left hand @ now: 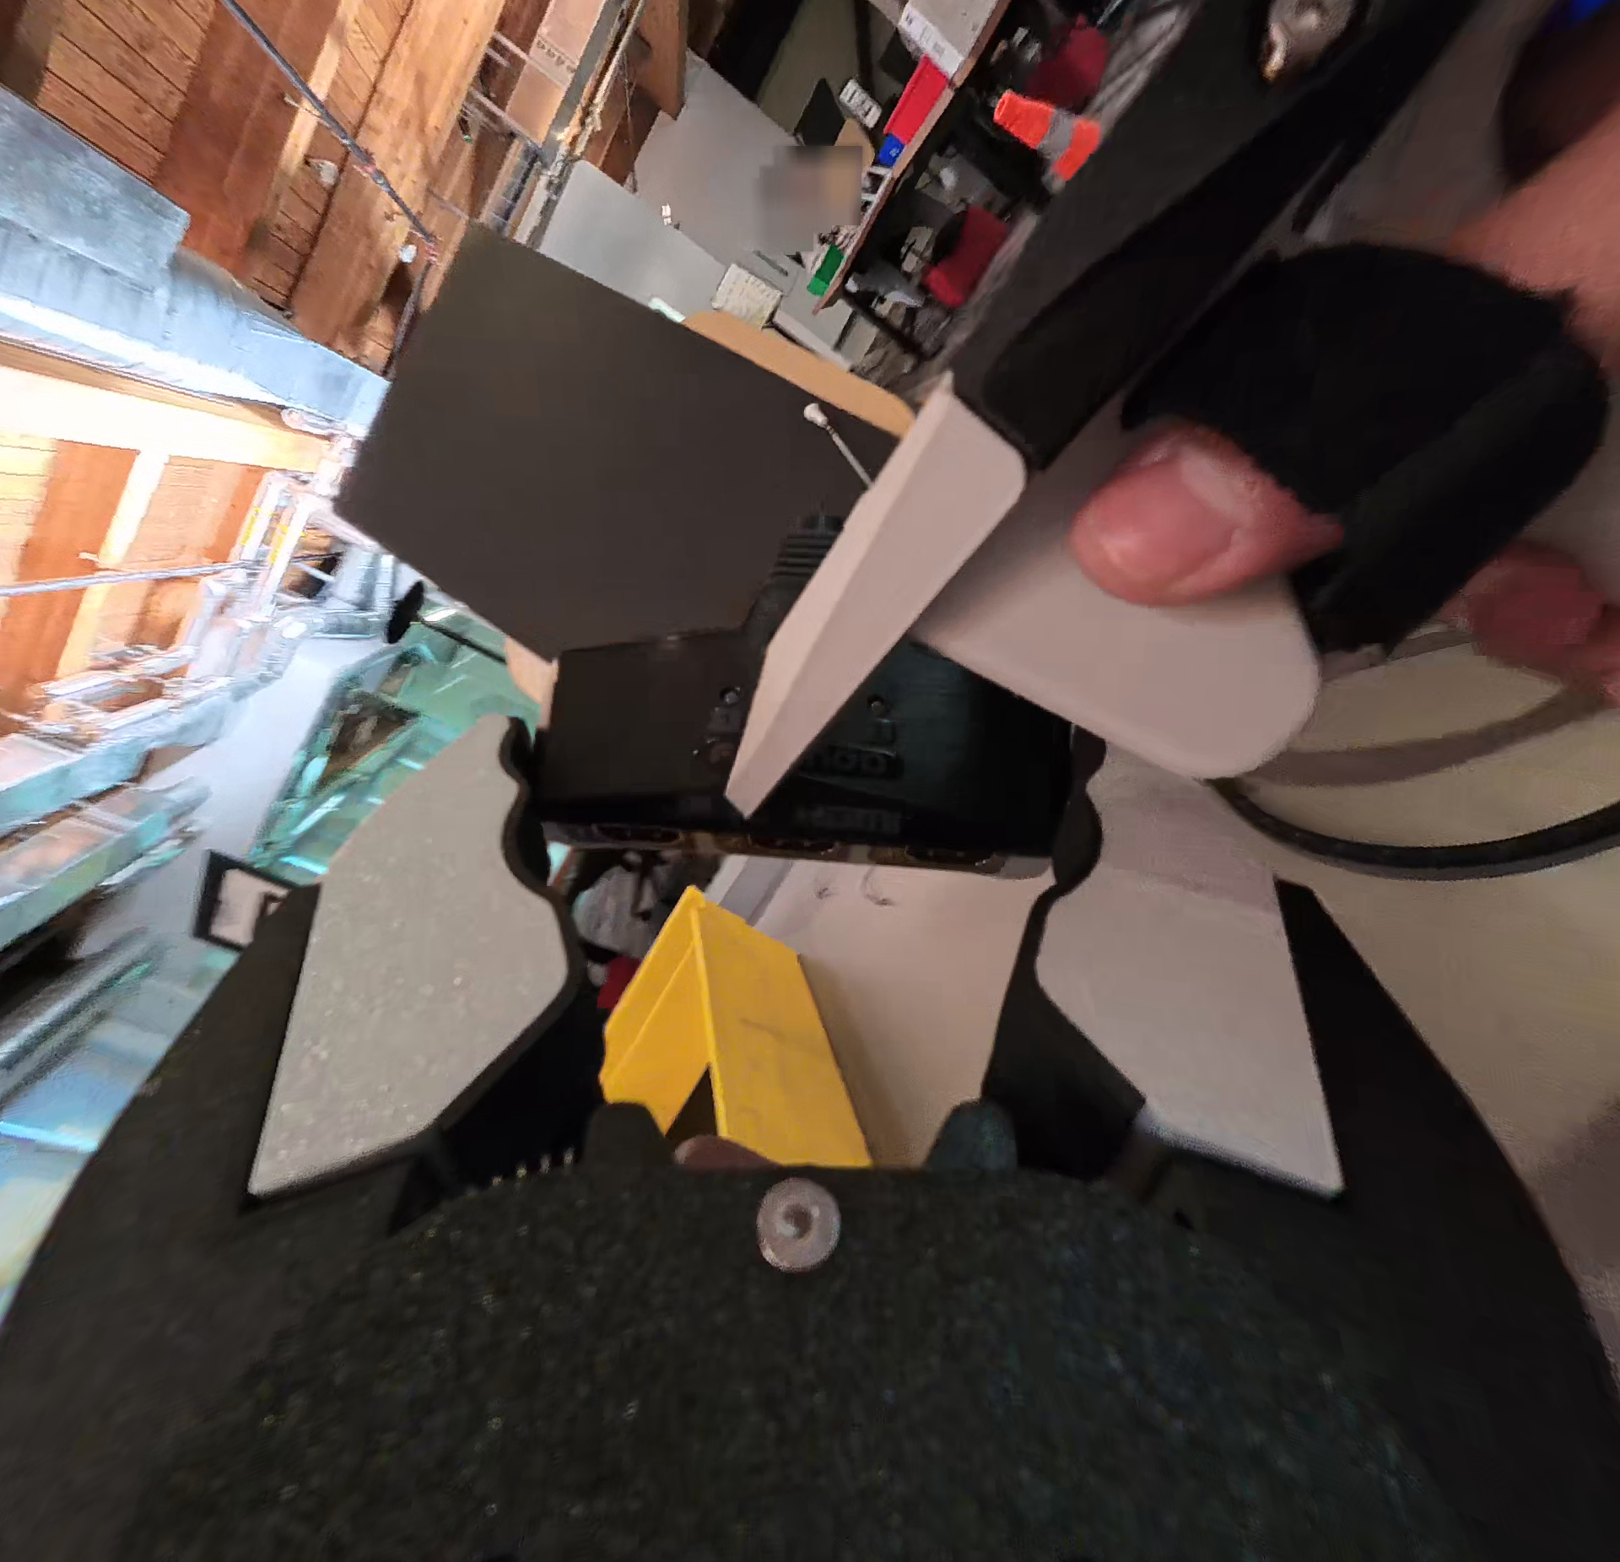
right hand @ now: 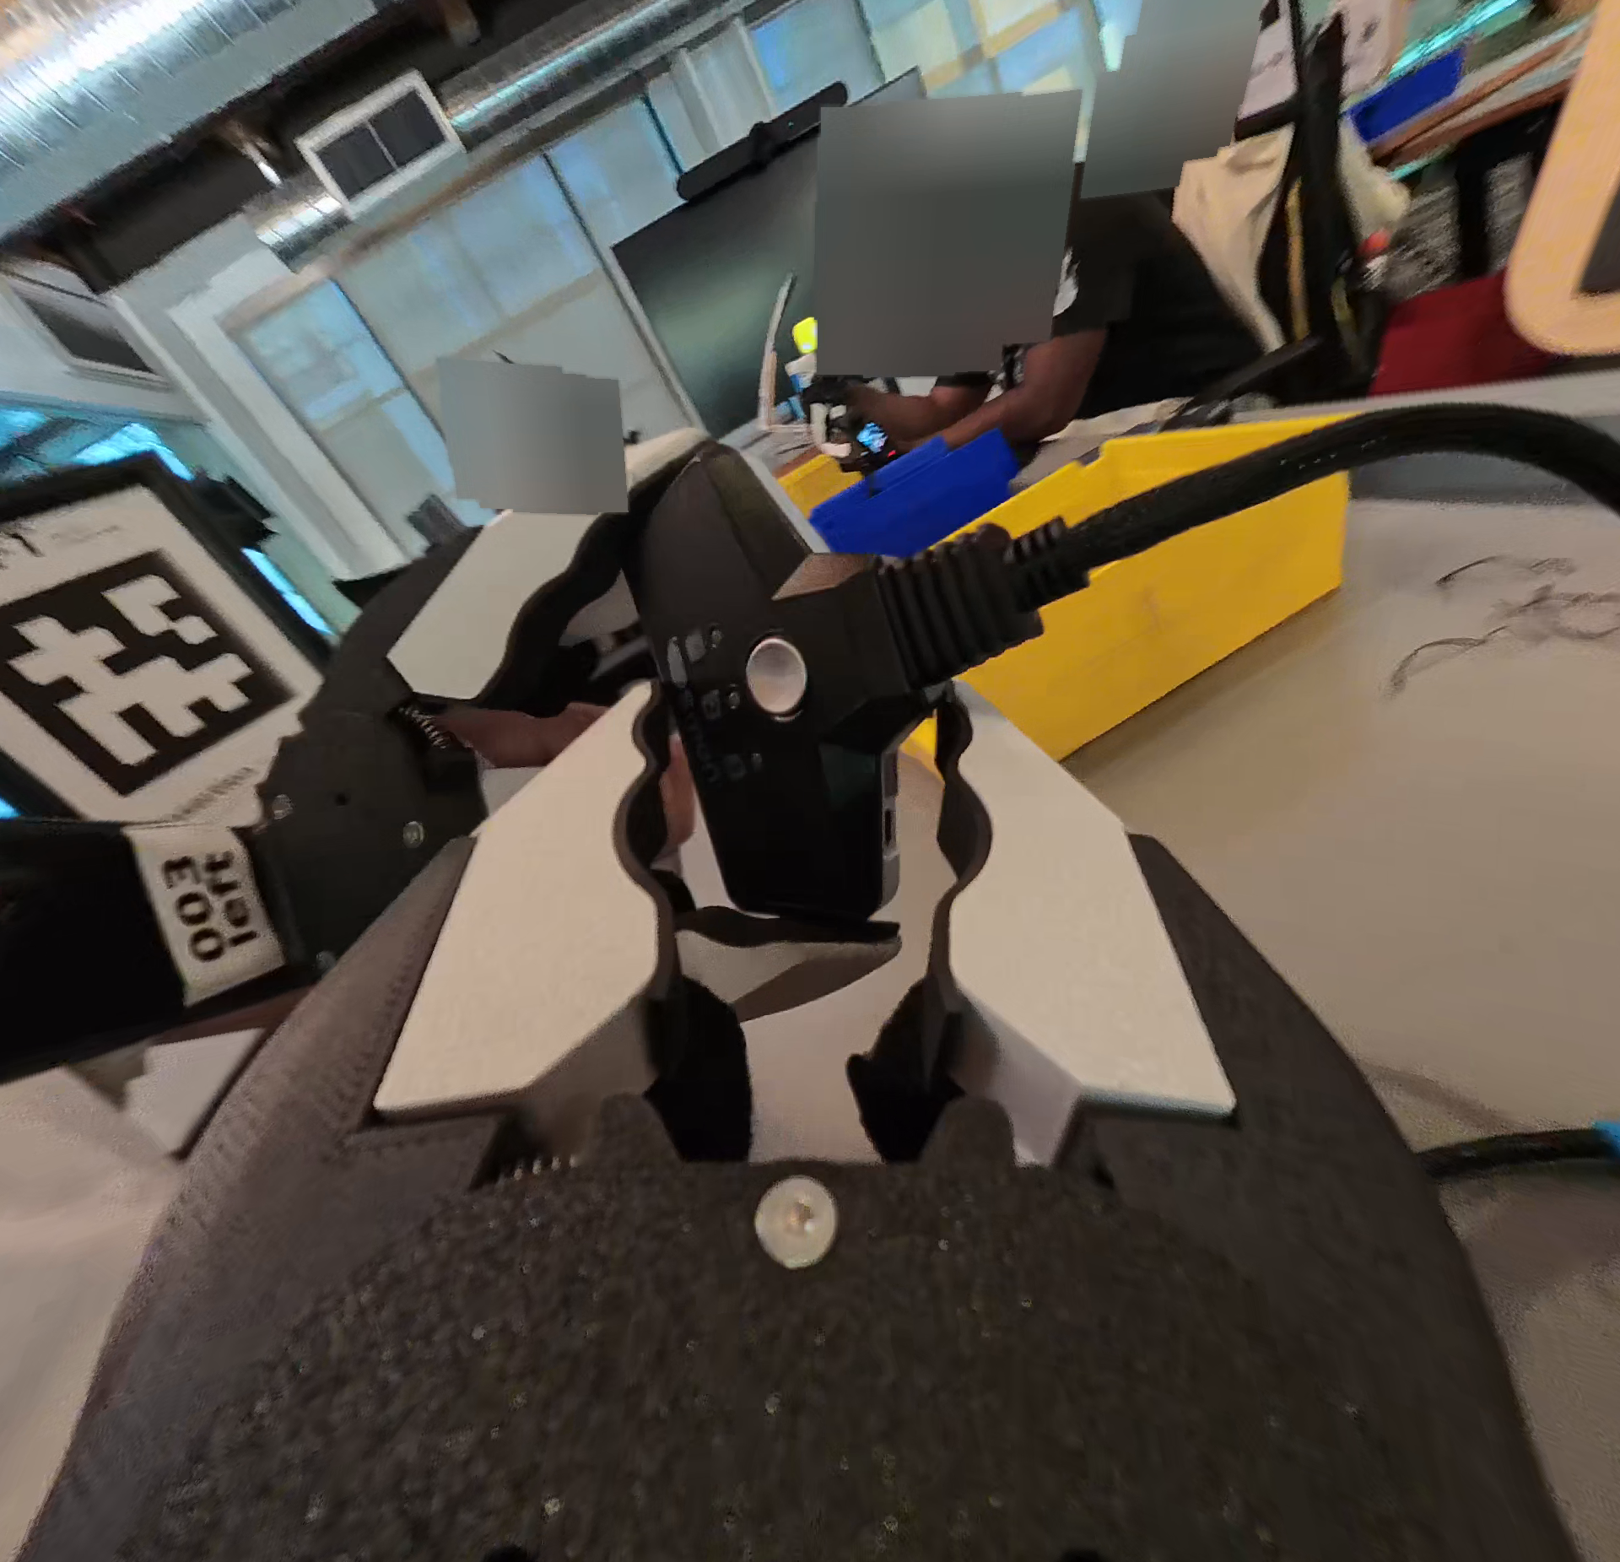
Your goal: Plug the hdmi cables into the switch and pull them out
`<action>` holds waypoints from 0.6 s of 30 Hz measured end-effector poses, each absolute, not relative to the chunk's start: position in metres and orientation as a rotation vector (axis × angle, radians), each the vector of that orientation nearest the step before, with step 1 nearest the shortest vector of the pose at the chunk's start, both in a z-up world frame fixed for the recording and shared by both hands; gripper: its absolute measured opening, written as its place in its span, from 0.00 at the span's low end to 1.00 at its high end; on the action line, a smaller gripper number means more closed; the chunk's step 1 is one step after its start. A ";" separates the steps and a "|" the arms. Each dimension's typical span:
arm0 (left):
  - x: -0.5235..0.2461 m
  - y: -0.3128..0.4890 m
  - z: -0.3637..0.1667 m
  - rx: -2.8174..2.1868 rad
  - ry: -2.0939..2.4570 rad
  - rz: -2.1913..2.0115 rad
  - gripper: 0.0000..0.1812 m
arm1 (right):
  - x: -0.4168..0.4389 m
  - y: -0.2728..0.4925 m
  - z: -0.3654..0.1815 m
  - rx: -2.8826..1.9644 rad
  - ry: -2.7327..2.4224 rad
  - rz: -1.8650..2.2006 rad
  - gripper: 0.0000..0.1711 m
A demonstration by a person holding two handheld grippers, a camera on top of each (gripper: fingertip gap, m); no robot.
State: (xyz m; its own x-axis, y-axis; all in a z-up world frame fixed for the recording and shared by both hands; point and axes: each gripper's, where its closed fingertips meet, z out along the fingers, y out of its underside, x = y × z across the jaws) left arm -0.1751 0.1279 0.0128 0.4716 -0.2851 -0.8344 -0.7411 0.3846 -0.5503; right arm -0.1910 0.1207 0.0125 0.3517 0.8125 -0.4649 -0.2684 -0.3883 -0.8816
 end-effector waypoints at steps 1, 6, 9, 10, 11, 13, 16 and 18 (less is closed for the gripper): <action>-0.175 0.127 0.011 -1.211 1.094 0.337 0.62 | -0.192 0.120 0.010 -1.555 -0.487 1.332 0.35; -0.175 0.127 0.003 -1.224 1.110 0.372 0.62 | -0.199 0.120 -0.001 -1.635 -0.475 1.411 0.38; -0.174 0.127 0.004 -1.202 1.124 0.390 0.62 | -0.200 0.117 -0.007 -1.659 -0.587 1.289 0.40; -0.174 0.127 0.004 -1.207 1.128 0.391 0.61 | -0.202 0.114 -0.010 -1.666 -0.643 1.245 0.39; -0.174 0.128 0.005 -1.209 1.131 0.393 0.62 | -0.204 0.111 -0.016 -1.688 -0.708 1.191 0.38; -0.174 0.128 0.005 -1.168 1.140 0.438 0.62 | -0.205 0.112 -0.023 -1.736 -0.762 1.053 0.33; -0.172 0.125 0.002 -1.175 1.153 0.400 0.62 | -0.203 0.110 -0.026 -1.767 -0.796 1.035 0.32; -0.170 0.122 -0.003 -1.181 1.194 0.363 0.61 | -0.201 0.108 -0.032 -1.818 -0.806 1.078 0.32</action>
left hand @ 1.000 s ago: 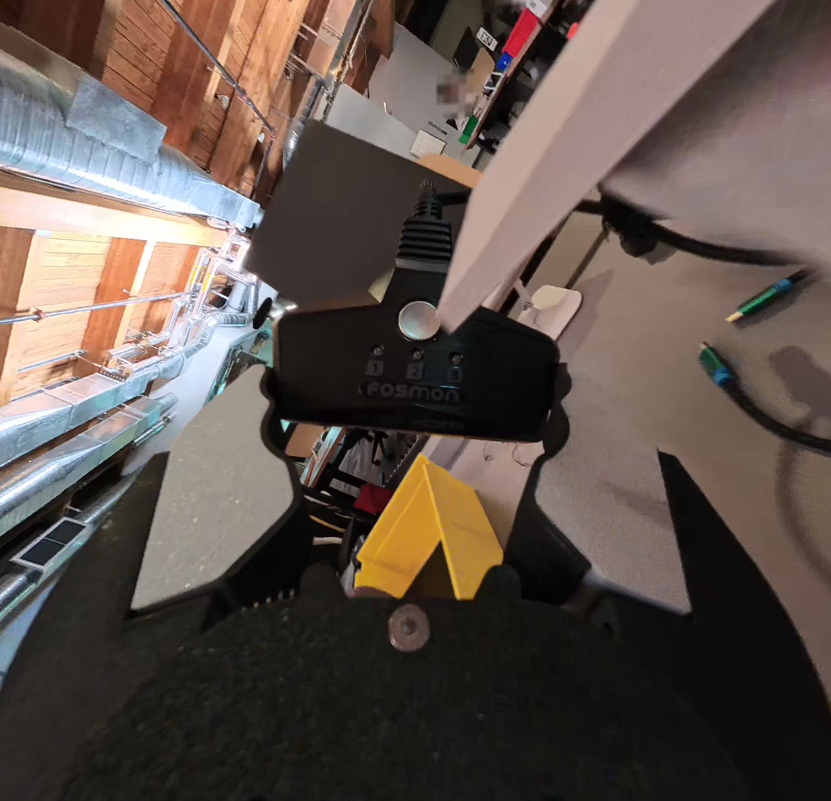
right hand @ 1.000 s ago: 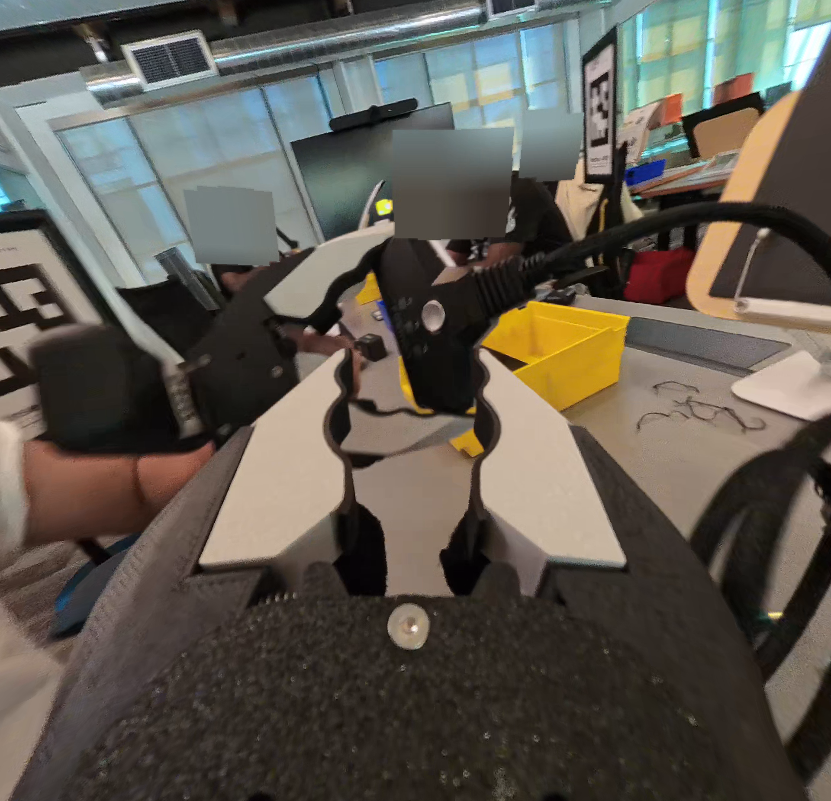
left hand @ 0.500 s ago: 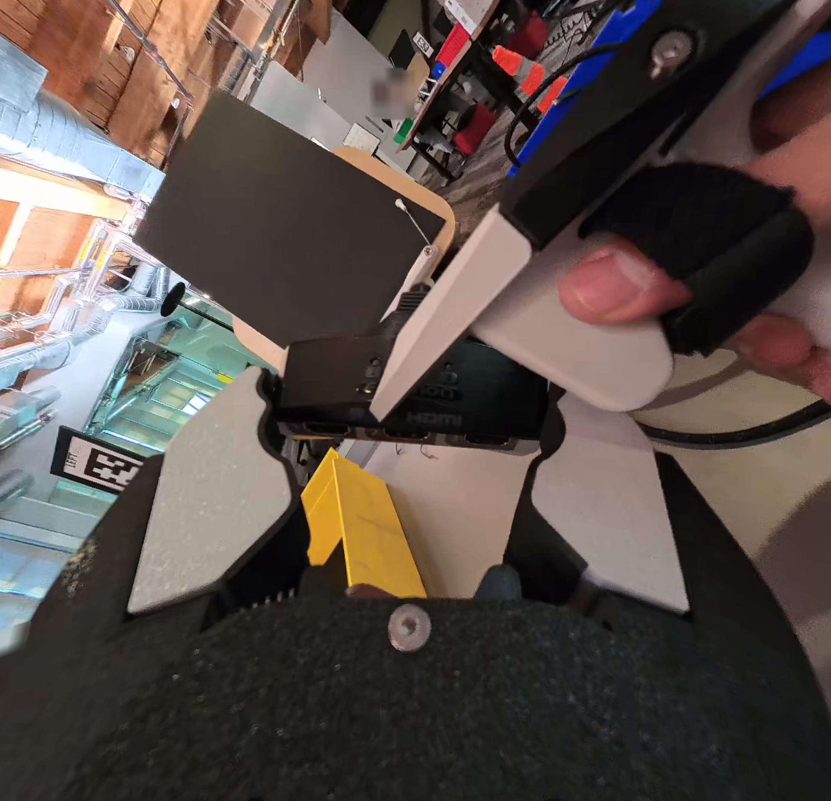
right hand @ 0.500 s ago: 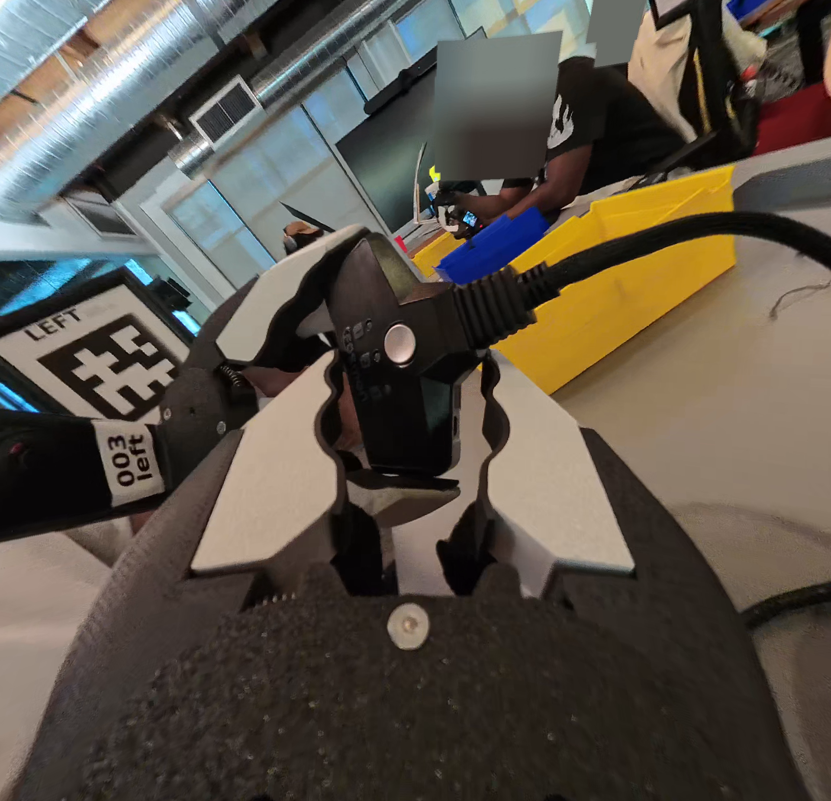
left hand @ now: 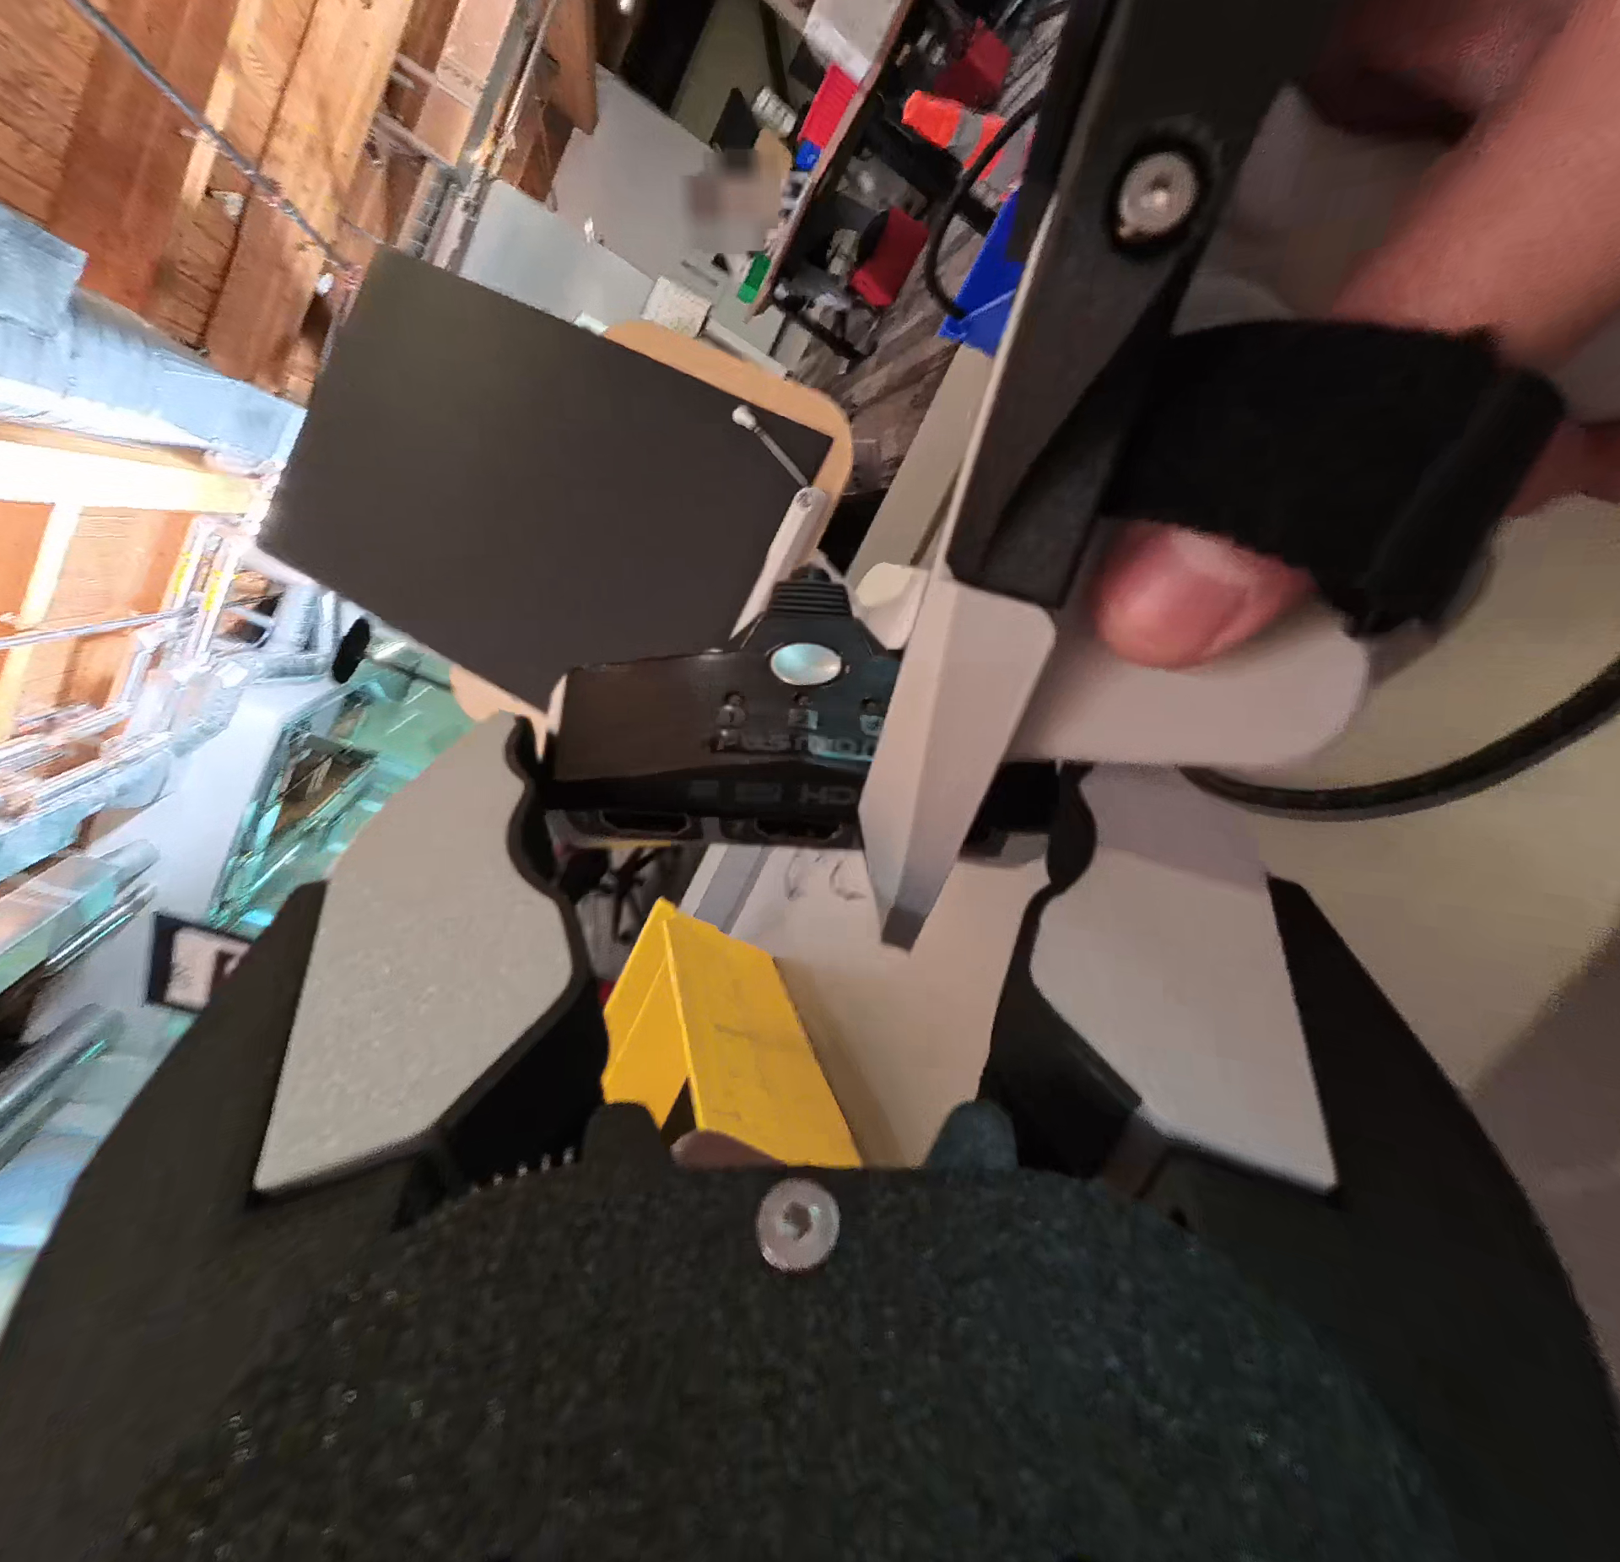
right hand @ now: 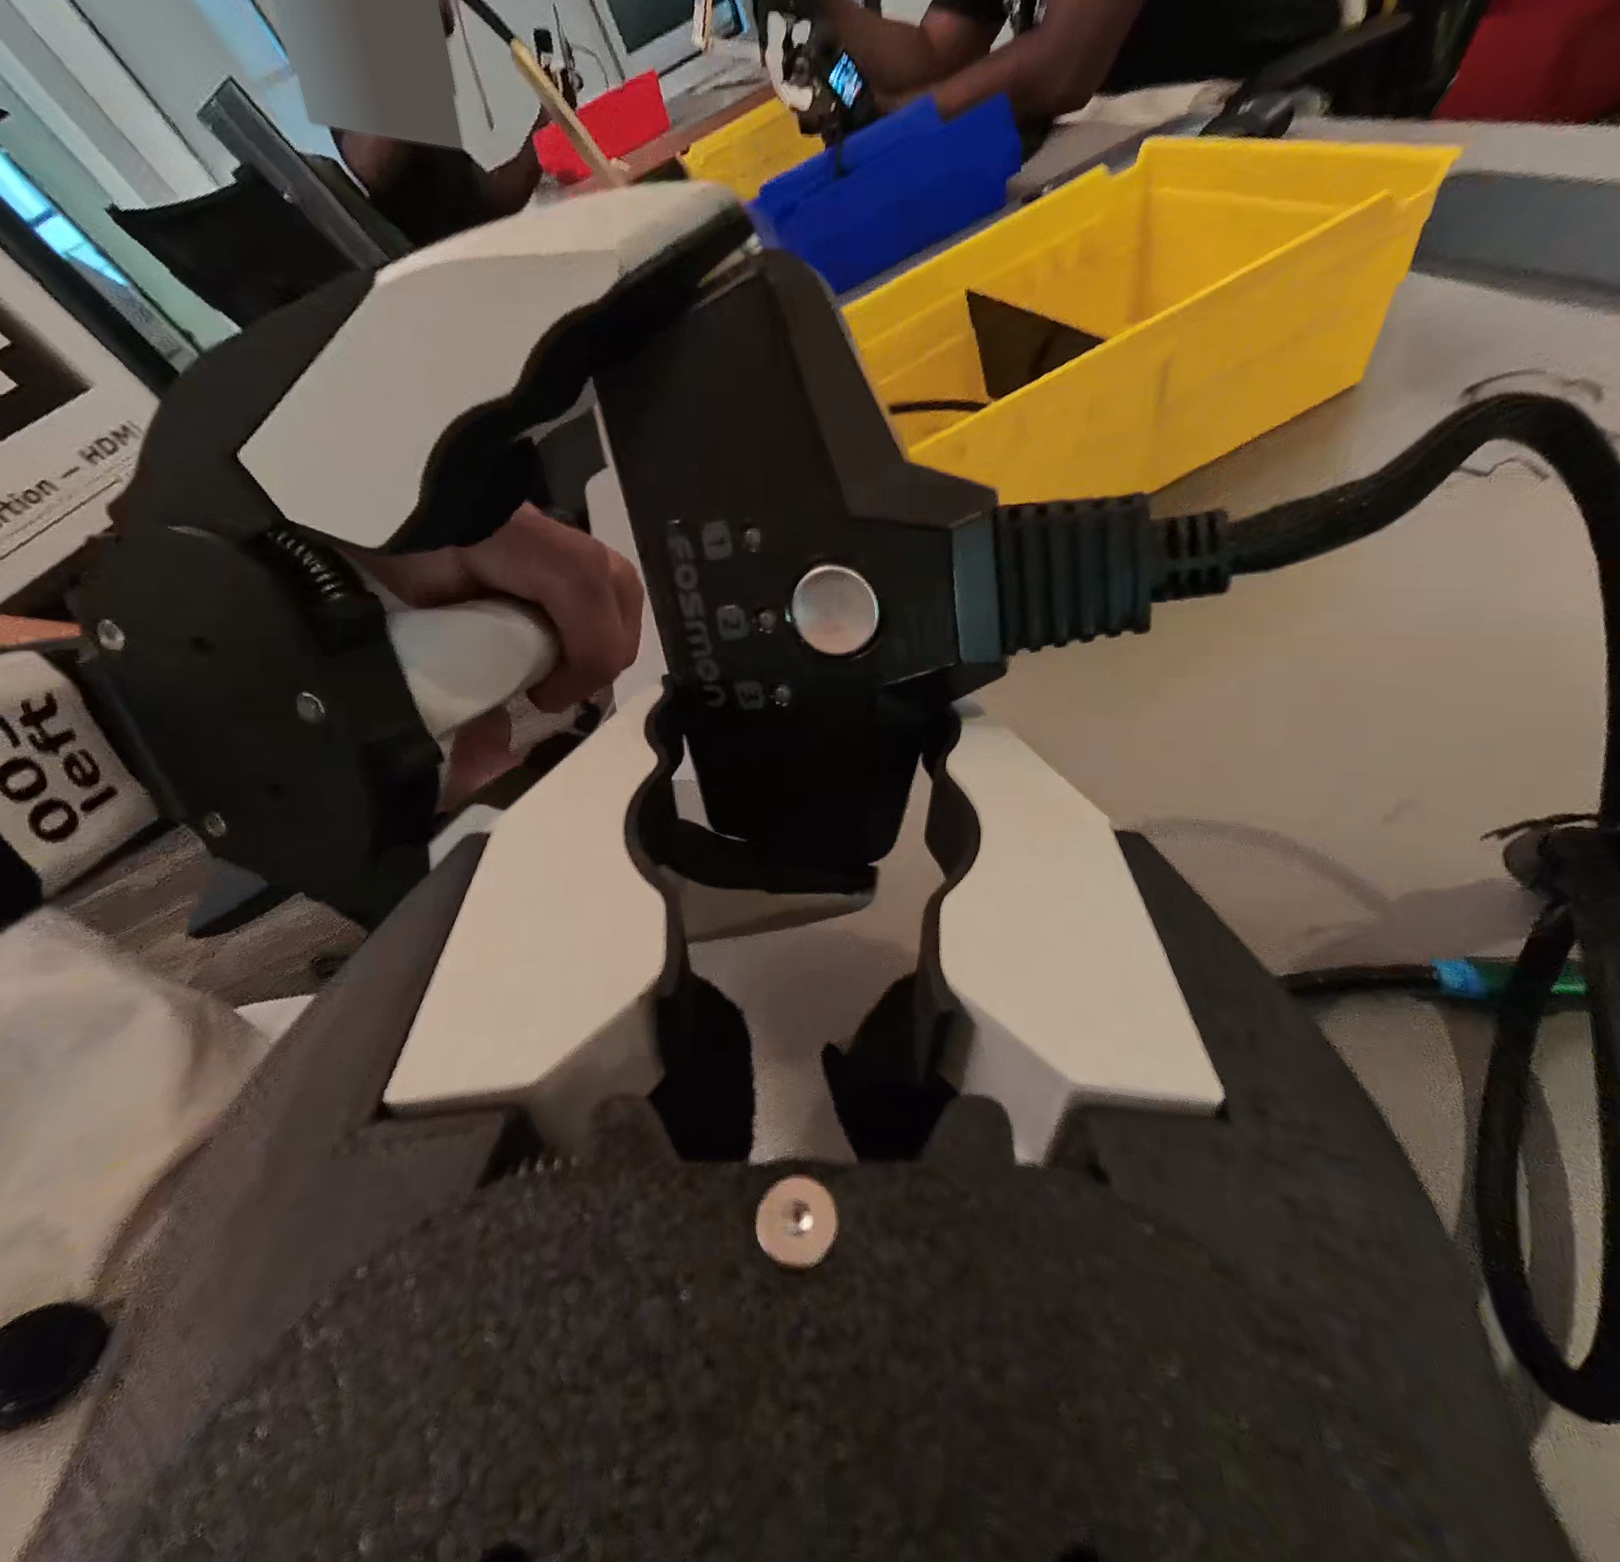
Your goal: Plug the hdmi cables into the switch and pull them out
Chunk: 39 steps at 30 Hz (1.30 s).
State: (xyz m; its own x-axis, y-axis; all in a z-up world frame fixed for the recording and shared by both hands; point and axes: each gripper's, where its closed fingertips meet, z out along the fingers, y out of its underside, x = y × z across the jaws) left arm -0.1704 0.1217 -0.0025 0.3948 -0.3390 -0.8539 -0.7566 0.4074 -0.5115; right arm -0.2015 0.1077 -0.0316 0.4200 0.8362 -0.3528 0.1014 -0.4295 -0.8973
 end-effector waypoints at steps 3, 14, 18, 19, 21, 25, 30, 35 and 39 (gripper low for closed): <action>-0.172 0.104 -0.008 -1.193 1.263 0.156 0.50 | -0.187 0.112 -0.041 -1.899 -0.816 1.060 0.32; -0.185 0.065 -0.036 -1.513 1.468 -0.849 0.43 | -0.157 0.064 -0.079 -2.093 -1.234 1.081 0.33; -0.184 0.059 -0.056 -1.528 1.569 -0.814 0.40 | -0.170 0.042 -0.092 -2.109 -1.373 1.139 0.32; -0.184 0.057 -0.060 -1.529 1.588 -0.819 0.38 | -0.173 0.037 -0.094 -2.110 -1.401 1.151 0.32; -0.183 0.053 -0.065 -1.538 1.613 -0.840 0.34 | -0.178 0.032 -0.100 -2.122 -1.439 1.149 0.32; -0.183 0.051 -0.075 -1.587 1.630 -0.880 0.32 | -0.180 0.032 -0.107 -2.135 -1.455 1.131 0.32; -0.178 0.056 -0.071 -1.650 1.527 -1.011 0.31 | -0.176 0.039 -0.099 -2.096 -1.384 1.189 0.32; -0.173 0.060 -0.068 -1.654 1.425 -1.095 0.29 | -0.172 0.046 -0.094 -2.059 -1.321 1.227 0.32; -0.169 0.064 -0.064 -1.645 1.377 -1.094 0.29 | -0.169 0.050 -0.088 -2.010 -1.270 1.302 0.31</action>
State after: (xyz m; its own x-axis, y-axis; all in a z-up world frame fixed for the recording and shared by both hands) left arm -0.1691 0.0645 -0.0636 0.0705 -0.9850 0.1577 -0.3768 -0.1727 -0.9101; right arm -0.1689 0.0500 -0.0880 0.1408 0.8637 -0.4840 0.4620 -0.4897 -0.7394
